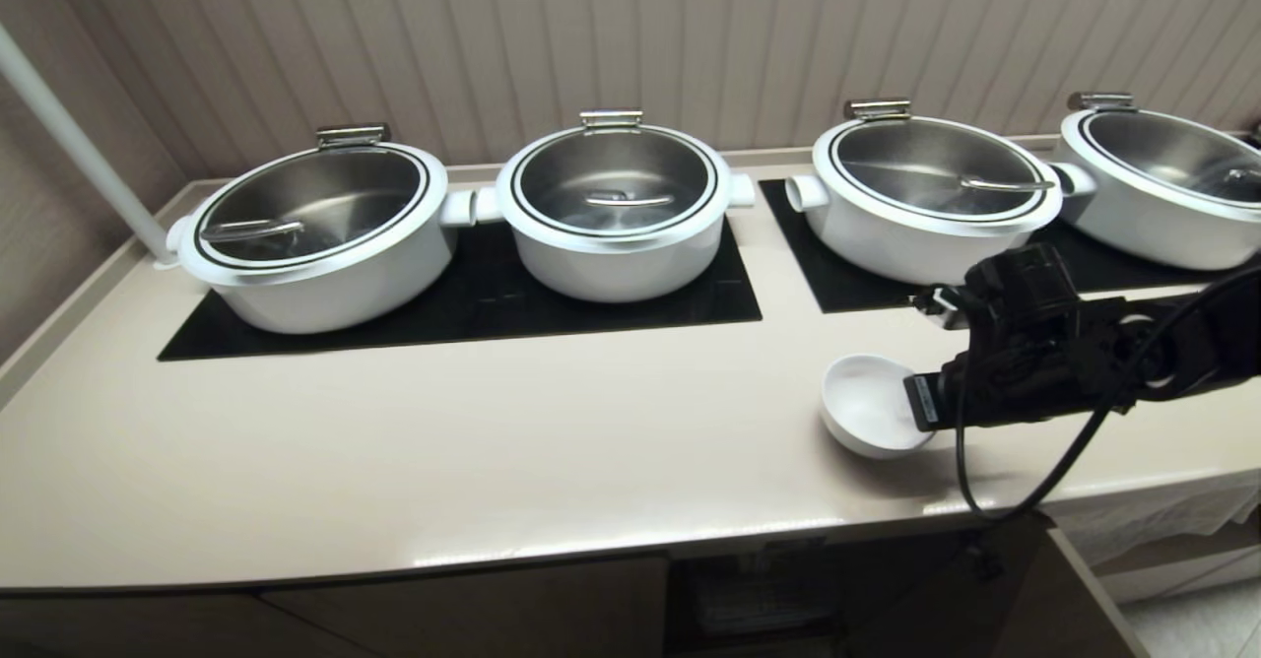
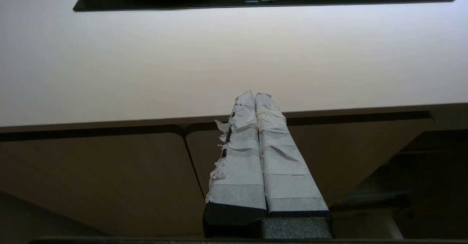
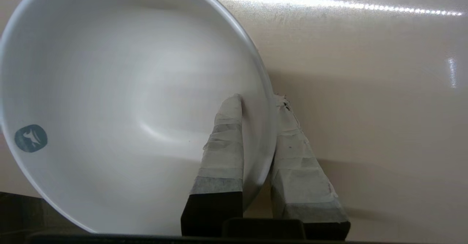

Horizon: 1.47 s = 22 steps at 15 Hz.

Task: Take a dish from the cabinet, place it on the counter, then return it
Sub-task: Pick up the bowl from the table

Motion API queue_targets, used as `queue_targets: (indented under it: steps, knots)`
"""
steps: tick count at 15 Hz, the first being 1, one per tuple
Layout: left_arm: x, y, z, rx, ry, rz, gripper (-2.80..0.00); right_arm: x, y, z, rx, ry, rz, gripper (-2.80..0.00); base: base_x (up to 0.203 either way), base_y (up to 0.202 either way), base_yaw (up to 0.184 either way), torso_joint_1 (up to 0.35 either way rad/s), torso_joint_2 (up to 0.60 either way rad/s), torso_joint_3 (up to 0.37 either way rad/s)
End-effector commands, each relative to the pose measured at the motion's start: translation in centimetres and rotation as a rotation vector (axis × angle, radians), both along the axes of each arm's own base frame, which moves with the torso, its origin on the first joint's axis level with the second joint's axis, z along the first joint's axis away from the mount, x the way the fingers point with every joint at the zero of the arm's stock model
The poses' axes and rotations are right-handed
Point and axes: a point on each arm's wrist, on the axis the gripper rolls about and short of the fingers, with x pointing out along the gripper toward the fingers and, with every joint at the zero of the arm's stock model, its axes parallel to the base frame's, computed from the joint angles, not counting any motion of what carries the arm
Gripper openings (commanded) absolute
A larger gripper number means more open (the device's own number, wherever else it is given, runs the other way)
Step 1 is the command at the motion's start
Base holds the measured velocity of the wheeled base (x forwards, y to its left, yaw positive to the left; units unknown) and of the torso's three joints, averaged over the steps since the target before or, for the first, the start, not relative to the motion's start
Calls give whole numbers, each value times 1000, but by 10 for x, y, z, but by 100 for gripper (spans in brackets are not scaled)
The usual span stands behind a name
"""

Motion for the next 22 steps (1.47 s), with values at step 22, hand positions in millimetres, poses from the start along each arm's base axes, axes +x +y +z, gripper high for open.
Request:
queue_targets:
  steps: [22]
  knots:
    - [0, 0, 0, -1, -1, 1, -280, -43, -7, 22, 102, -28, -112, -280, 0, 0, 0, 0, 0, 0]
